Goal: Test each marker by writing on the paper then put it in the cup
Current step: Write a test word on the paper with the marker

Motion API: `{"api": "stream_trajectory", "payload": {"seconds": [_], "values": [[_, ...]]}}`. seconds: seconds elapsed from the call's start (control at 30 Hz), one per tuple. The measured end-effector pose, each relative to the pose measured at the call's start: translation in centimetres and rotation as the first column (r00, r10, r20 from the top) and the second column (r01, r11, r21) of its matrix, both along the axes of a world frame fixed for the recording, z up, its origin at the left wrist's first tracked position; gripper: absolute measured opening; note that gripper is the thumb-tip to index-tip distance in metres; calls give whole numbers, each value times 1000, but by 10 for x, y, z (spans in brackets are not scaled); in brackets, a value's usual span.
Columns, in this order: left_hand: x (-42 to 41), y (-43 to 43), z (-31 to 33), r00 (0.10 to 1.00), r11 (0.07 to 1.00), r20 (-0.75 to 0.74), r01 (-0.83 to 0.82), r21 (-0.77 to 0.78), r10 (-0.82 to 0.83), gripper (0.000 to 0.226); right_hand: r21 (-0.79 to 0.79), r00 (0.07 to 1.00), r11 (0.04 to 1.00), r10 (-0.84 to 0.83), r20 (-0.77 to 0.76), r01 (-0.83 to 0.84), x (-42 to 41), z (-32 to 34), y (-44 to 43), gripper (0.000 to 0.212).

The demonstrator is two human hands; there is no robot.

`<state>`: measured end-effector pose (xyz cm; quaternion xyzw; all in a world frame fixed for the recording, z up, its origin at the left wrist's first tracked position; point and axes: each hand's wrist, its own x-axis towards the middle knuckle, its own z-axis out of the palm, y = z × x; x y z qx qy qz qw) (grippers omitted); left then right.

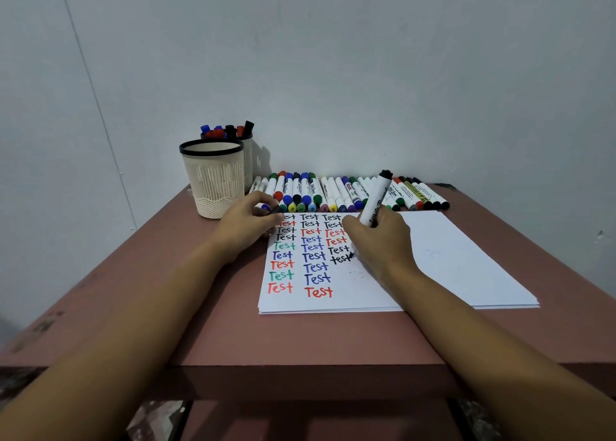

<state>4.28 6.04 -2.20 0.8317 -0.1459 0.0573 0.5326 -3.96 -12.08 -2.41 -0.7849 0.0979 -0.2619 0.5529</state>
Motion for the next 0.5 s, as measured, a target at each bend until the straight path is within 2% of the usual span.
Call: {"api": "stream_trajectory", "payload": {"seconds": [0.13, 0.27, 0.37, 0.5], "values": [[0, -1, -1, 998, 998, 53, -43, 52, 40, 21, 139, 1000, 990, 6, 30, -10, 1, 3, -3, 21], [0, -1, 0, 980, 981, 184, -104, 166, 73, 32, 272, 994, 962, -3, 113, -28, 2, 8, -6, 14], [-6, -1, 2, 969, 980, 245, -55, 189, 7, 31, 360, 984, 923, 80, 161, -134, 3, 12, -6, 7], [-16, -7, 3, 957, 984, 258, 94, 149, -130, 25, 486, 953, 822, 220, 207, -296, 2, 16, -3, 15]]}}
